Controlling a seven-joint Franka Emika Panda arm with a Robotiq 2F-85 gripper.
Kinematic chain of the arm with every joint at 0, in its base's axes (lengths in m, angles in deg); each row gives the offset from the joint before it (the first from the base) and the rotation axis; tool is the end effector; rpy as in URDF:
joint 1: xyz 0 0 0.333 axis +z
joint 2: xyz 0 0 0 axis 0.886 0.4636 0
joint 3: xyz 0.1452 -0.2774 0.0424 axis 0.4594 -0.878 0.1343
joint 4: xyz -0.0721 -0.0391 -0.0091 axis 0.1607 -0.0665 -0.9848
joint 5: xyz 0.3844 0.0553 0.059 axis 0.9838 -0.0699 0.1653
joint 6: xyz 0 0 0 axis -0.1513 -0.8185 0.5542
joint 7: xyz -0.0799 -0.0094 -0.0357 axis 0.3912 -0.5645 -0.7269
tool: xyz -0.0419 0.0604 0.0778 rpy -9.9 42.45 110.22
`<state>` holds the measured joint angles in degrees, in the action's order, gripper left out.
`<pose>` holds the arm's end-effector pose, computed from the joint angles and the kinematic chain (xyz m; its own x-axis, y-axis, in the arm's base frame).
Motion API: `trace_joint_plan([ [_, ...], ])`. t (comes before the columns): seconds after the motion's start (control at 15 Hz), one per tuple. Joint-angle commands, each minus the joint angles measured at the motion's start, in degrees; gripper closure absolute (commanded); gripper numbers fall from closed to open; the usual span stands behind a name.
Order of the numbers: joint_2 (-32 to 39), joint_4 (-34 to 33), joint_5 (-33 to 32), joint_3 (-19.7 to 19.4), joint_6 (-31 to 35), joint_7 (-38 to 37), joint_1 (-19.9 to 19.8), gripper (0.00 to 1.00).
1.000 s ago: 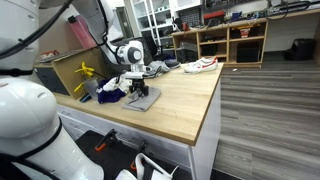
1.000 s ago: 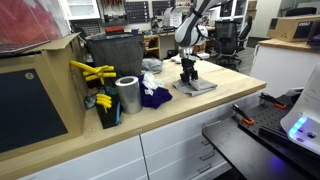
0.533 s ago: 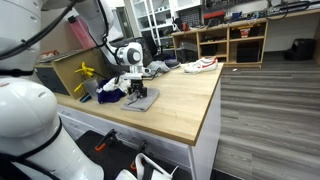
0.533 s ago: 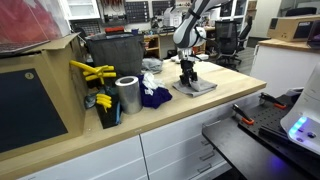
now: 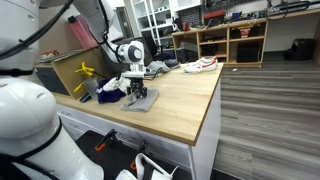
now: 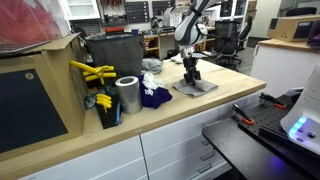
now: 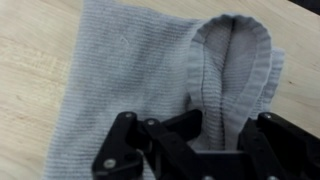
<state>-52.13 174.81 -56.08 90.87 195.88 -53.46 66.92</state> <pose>0.5327 0.1156 0.1549 0.8559 0.3547 -0.3763 0.3146 -0.9347 -0.1655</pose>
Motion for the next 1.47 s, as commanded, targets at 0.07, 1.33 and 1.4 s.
trace_joint_plan([
  [0.07, -1.06, -0.08, 0.33, 0.57, -1.4, 1.0, -0.56, 1.0],
  [1.33, -10.32, 2.31, 9.39, 2.24, -7.91, 14.66, -8.2, 0.0],
  [1.4, -11.85, 1.95, 11.01, 1.49, -7.83, 15.74, -9.68, 0.0],
])
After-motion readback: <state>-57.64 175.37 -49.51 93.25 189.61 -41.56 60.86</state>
